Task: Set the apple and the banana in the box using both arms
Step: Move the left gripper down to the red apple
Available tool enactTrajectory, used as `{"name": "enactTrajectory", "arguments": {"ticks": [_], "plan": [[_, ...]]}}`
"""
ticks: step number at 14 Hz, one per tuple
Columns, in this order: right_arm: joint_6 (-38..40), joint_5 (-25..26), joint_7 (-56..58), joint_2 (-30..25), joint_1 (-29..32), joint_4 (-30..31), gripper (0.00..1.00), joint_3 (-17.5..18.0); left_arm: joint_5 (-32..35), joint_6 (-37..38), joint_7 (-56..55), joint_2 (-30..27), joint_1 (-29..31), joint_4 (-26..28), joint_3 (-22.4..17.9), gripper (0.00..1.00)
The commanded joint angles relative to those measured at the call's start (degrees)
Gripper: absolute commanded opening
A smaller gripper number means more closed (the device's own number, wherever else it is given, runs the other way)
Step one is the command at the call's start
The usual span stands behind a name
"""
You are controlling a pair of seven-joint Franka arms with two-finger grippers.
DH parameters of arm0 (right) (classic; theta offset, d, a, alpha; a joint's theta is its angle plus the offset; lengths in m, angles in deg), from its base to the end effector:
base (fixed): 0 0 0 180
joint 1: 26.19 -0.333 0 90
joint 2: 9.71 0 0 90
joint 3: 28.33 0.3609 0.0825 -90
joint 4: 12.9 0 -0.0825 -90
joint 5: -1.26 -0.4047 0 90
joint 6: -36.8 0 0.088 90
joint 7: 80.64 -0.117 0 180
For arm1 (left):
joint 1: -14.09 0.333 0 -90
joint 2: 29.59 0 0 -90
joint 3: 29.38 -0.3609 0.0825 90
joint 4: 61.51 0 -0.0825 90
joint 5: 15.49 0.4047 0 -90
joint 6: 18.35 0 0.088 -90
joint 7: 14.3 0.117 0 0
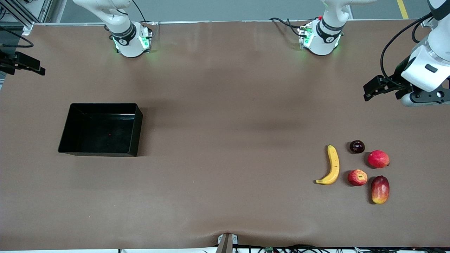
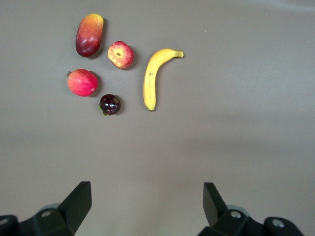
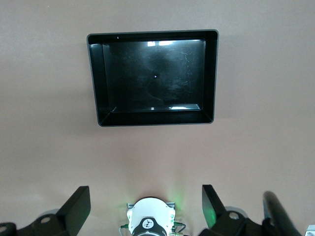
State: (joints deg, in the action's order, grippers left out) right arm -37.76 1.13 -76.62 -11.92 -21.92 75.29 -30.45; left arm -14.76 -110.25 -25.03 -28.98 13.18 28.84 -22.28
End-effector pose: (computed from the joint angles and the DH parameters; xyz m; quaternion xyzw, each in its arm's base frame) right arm 0.5262 -0.0591 0.6754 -0.9948 0.0203 0.0989 0.0108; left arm 0.5768 -0.0793 0.6532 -0.9997 -0.0236 -0.0091 0.0043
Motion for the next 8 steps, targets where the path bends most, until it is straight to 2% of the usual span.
{"name": "enactTrajectory", "arguments": {"ticks": [1,6,8], "plan": [[0.30,-1.10,0.03,0.19,0.47,-0.66,1.00,0.01,0.59,0.58,0.54,0.27,0.12,-0.88,0.02,1.00],[0.21,-1.10,-0.06,0.27,0.47,-0.66,1.00,0.01,2.96,0.05,0.80,2.02,0.21,-1.93,0.01,1.00],[0.21,-1.10,0.03,0.27,0.47,-0.74,1.00,0.01,3.92,-1.43,0.80,5.96,0.21,-3.50,0.01,1.00]]}}
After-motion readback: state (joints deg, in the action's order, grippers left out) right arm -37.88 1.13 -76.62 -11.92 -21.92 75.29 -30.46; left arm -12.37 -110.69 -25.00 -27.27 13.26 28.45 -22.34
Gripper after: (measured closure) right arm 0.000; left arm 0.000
